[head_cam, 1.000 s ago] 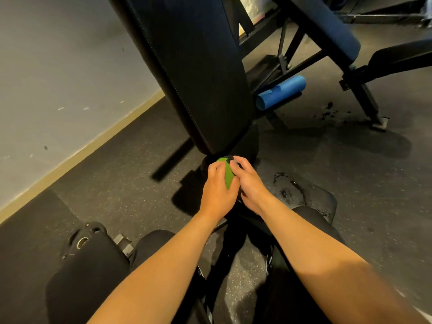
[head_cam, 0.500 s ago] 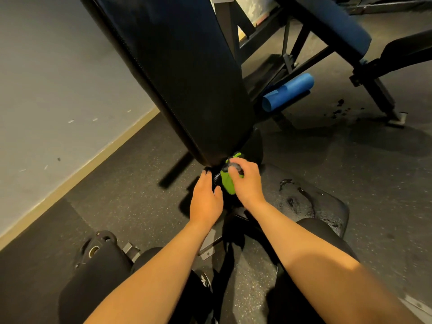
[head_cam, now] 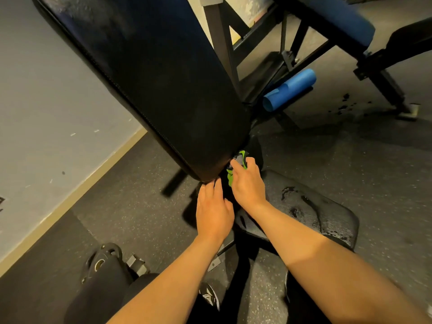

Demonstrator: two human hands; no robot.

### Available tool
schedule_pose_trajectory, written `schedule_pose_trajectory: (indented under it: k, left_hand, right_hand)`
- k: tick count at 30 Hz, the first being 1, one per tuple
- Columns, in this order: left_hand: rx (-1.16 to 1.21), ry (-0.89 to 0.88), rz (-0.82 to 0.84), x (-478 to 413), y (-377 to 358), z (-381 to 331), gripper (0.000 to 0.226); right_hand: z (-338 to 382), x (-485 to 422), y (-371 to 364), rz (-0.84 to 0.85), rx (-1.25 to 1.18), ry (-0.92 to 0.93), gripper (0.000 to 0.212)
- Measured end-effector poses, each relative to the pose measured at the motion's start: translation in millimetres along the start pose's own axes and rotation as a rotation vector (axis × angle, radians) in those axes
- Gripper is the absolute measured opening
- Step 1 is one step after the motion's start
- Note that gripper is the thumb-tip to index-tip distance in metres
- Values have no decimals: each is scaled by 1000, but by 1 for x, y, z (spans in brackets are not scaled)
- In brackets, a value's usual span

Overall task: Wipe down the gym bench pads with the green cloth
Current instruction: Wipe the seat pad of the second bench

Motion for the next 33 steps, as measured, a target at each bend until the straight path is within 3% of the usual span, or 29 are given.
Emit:
schedule_pose_trajectory:
  k: [7, 10, 14, 19, 25, 27, 33]
  left_hand:
    - [-154, -143, 106, -22, -28, -31, 69]
    - [-175, -240, 147, -35, -48, -52, 76]
    - [-206, -198, 136, -71, -60, -66, 77]
    - [-324, -166, 158, -95, -78, -70, 74]
    - [-459, -150, 159, -99, -100, -66, 78]
    - [-456, -134, 156, -102, -103, -65, 78]
    - [-482, -135, 140, -103, -108, -64, 81]
  right_hand:
    - [-32, -59, 15, 27, -10, -177, 25]
    - [-45, -73, 13, 18, -100, -240, 33]
    - [-68, -112, 3, 70, -397, -333, 44]
    - [-100, -125, -26, 178, -1018, -598, 35]
    - [-142, -111, -58, 218, -968, -826, 32]
    - [-140, -122, -58, 228, -945, -813, 32]
    - [-100, -167, -28, 273, -889, -550, 24]
Point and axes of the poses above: each hand's wrist, its own x-axis away from the middle knuckle, its own y-axis out of the back of the hand, z = x × y, the point moved 7 cm from there along -x, towards the middle knuckle, and after that the axes turned 5 degrees about x, right-handed, at the moved point
